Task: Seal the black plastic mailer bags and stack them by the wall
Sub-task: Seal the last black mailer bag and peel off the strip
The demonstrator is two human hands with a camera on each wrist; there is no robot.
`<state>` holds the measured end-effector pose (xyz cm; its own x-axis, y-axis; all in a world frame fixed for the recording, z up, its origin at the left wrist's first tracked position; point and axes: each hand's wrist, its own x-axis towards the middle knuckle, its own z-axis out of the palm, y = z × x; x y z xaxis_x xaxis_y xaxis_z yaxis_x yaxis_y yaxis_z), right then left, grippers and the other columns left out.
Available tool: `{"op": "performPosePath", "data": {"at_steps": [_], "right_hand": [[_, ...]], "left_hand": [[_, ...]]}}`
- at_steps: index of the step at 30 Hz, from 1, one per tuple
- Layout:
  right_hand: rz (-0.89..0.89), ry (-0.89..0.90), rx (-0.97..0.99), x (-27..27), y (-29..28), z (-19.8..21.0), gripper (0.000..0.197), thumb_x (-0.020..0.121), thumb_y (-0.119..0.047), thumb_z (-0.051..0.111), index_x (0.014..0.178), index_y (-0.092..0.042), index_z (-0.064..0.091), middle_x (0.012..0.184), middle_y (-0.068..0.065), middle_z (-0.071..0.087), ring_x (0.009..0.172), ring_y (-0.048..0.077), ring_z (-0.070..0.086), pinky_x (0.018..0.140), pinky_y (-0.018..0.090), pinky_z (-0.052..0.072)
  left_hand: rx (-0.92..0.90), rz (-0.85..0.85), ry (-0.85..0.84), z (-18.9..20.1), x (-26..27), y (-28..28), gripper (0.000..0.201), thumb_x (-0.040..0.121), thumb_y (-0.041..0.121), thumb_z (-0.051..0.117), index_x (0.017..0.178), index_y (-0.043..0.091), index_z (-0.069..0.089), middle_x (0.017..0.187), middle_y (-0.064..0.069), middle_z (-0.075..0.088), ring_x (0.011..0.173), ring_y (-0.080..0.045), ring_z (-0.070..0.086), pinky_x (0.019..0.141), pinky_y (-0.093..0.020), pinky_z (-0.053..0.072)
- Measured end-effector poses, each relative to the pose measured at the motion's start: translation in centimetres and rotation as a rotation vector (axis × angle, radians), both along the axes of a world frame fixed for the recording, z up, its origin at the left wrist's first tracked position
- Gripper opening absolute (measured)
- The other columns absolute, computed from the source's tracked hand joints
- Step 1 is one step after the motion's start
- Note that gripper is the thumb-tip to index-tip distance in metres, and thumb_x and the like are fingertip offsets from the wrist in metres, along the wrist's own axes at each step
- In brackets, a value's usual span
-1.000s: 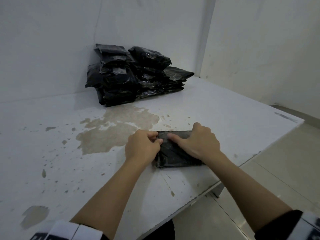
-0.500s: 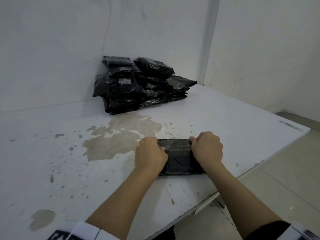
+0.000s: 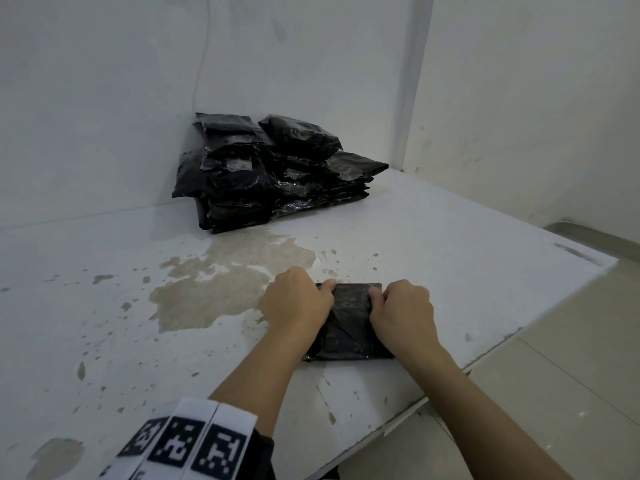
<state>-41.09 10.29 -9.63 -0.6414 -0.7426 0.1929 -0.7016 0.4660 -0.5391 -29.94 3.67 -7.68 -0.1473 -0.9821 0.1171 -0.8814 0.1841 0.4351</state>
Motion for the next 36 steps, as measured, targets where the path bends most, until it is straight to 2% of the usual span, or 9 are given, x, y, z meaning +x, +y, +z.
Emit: {"op": "performPosePath", "data": {"at_steps": [3, 7, 13, 17, 21, 27, 30, 33, 36], "right_hand": [[-0.028, -0.033, 0.038, -0.7, -0.9, 0.0, 0.051, 0.089, -0.054, 0.054, 0.079, -0.005, 0.051, 0.084, 0.014, 0.055, 0.077, 0.028, 0.052, 0.061, 0.029, 0.034], [-0.034, -0.063, 0.023, -0.9, -1.4, 0.2, 0.045, 0.091, -0.047, 0.057, 0.076, -0.005, 0.051, 0.086, 0.016, 0.057, 0.076, 0.028, 0.05, 0.057, 0.028, 0.033], [0.019, -0.038, -0.003, -0.8, -0.5, 0.1, 0.053, 0.088, -0.053, 0.057, 0.074, -0.002, 0.057, 0.07, 0.009, 0.055, 0.069, 0.025, 0.054, 0.057, 0.026, 0.034], [-0.022, -0.116, -0.028, -1.0, -0.8, 0.2, 0.056, 0.079, -0.056, 0.067, 0.077, 0.0, 0.061, 0.07, 0.01, 0.056, 0.064, 0.026, 0.054, 0.05, 0.026, 0.031], [-0.067, -0.109, -0.017, -0.2, -0.7, 0.5, 0.05, 0.084, -0.049, 0.065, 0.068, -0.008, 0.042, 0.083, 0.011, 0.05, 0.072, 0.029, 0.052, 0.059, 0.03, 0.036], [-0.116, -0.187, -0.042, 0.6, -0.1, 1.6, 0.036, 0.093, -0.03, 0.06, 0.072, -0.008, 0.039, 0.082, 0.008, 0.045, 0.077, 0.028, 0.049, 0.064, 0.033, 0.04], [-0.073, -0.203, -0.012, 0.5, -0.1, 1.7, 0.041, 0.094, -0.023, 0.058, 0.064, -0.013, 0.031, 0.078, 0.008, 0.046, 0.074, 0.027, 0.049, 0.063, 0.031, 0.038], [0.045, -0.164, 0.061, -0.1, 0.4, 2.2, 0.043, 0.096, -0.021, 0.054, 0.06, -0.012, 0.031, 0.063, 0.004, 0.04, 0.058, 0.02, 0.044, 0.05, 0.027, 0.031], [0.244, -0.136, 0.167, -0.2, 2.2, 2.9, 0.05, 0.095, -0.038, 0.054, 0.058, -0.011, 0.035, 0.057, 0.003, 0.04, 0.052, 0.014, 0.04, 0.046, 0.024, 0.03]], "left_hand": [[-0.052, -0.005, -0.036, -0.2, -0.1, 0.1, 0.04, 0.097, 0.046, 0.046, 0.078, 0.011, 0.044, 0.077, -0.002, 0.053, 0.071, -0.019, 0.051, 0.058, -0.028, 0.036], [-0.079, -0.011, -0.005, -0.7, 0.4, 0.2, 0.04, 0.1, 0.041, 0.041, 0.074, 0.011, 0.04, 0.073, 0.0, 0.048, 0.069, -0.018, 0.046, 0.057, -0.028, 0.033], [-0.032, -0.072, 0.128, -0.7, 1.9, 1.4, 0.056, 0.075, 0.067, 0.063, 0.076, 0.012, 0.064, 0.072, -0.002, 0.064, 0.064, -0.017, 0.058, 0.051, -0.028, 0.042], [0.062, -0.018, 0.333, -0.5, 2.4, 0.8, 0.041, 0.074, 0.049, 0.077, 0.092, 0.013, 0.074, 0.091, -0.003, 0.072, 0.077, -0.016, 0.063, 0.06, -0.025, 0.043], [0.063, -0.03, 0.376, -0.9, 3.0, 0.7, 0.025, 0.085, 0.034, 0.07, 0.102, 0.016, 0.075, 0.104, -0.003, 0.072, 0.094, -0.016, 0.065, 0.069, -0.021, 0.042], [0.041, -0.103, 0.414, -1.7, 4.2, 0.9, 0.019, 0.091, 0.015, 0.063, 0.108, 0.013, 0.073, 0.111, -0.002, 0.071, 0.101, -0.013, 0.064, 0.081, -0.015, 0.041], [0.044, -0.23, 0.365, -1.4, 5.4, 1.3, 0.027, 0.095, 0.014, 0.057, 0.12, 0.013, 0.066, 0.123, -0.003, 0.065, 0.114, -0.014, 0.058, 0.089, -0.009, 0.033], [0.186, -0.49, 0.202, -0.5, 7.4, 1.6, 0.056, 0.093, 0.045, 0.053, 0.143, 0.019, 0.043, 0.139, 0.001, 0.052, 0.119, -0.011, 0.051, 0.092, -0.012, 0.032], [0.22, -0.66, -0.075, -0.4, 8.4, 2.0, 0.092, 0.083, 0.062, 0.055, 0.153, 0.021, 0.013, 0.149, 0.0, 0.036, 0.128, -0.016, 0.036, 0.098, -0.022, 0.032]]}}
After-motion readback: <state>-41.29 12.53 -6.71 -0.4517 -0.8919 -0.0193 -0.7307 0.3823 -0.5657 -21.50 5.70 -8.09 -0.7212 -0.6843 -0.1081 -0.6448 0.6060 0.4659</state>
